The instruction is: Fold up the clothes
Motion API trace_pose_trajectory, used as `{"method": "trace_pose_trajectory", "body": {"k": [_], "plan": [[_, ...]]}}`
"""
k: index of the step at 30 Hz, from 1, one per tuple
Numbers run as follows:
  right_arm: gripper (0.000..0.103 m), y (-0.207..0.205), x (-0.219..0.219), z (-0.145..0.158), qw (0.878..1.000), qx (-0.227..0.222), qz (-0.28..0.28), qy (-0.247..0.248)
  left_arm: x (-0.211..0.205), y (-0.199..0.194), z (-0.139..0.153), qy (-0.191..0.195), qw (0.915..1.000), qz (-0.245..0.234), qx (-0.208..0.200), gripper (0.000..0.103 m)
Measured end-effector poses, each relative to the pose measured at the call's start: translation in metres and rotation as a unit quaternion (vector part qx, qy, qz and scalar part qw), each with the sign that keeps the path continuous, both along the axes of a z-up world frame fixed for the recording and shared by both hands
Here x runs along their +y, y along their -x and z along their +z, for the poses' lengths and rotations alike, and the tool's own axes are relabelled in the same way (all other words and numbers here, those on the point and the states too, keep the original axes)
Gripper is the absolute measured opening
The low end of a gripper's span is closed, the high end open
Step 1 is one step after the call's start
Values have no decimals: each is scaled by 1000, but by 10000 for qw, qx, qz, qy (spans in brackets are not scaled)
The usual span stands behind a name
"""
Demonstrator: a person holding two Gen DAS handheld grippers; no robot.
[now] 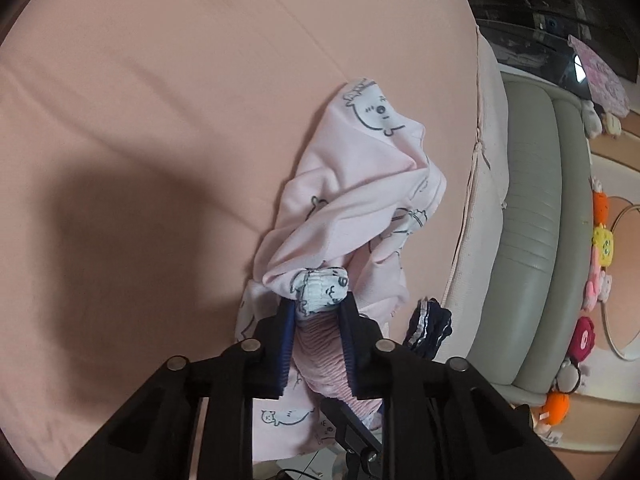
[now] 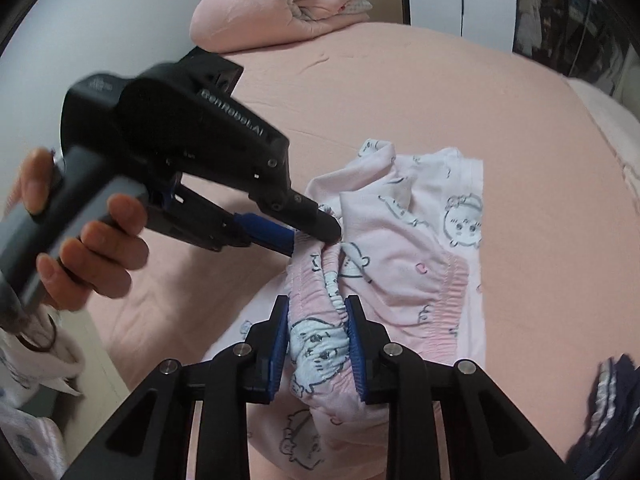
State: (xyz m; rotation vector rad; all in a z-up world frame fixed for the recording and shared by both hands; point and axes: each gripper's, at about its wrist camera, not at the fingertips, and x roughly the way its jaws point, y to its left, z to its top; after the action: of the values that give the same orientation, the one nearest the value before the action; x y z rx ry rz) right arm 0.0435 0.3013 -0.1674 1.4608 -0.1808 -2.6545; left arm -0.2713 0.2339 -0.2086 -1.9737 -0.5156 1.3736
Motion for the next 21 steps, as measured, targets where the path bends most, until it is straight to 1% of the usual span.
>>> {"method": "trace_pose_trajectory", "body": {"k": [3, 6, 8, 10, 14, 16, 19, 21], "plan": [[26, -3, 3, 4, 10000, 46, -12, -78, -4, 0, 3, -77, 10000, 45, 13, 16], [26, -6, -3, 8, 9999, 96, -54, -80, -2, 0, 14, -243, 9996, -42, 144, 16], [25, -10, -5, 13, 9996, 253, -94, -51, 0, 0, 21, -378, 9991, -20, 172, 16], [25, -14, -4, 18, 9989, 442, -176, 34, 0, 0, 28, -529, 9983, -1, 225, 16], [25, -23, 2, 25, 9968, 583, -479, 264, 8, 1, 41, -726, 9972, -35, 194, 16], [25, -28, 4, 26, 9957, 596, -598, 385, 16, -1, 48, -835, 9961, -126, 259, 16], [25, -26, 7, 25, 9932, 576, -794, 632, 29, -7, 58, -860, 9950, -312, 400, 16], [25, -31, 14, 25, 9905, 588, -982, 768, 37, -10, 66, -896, 9937, -451, 490, 16]]}}
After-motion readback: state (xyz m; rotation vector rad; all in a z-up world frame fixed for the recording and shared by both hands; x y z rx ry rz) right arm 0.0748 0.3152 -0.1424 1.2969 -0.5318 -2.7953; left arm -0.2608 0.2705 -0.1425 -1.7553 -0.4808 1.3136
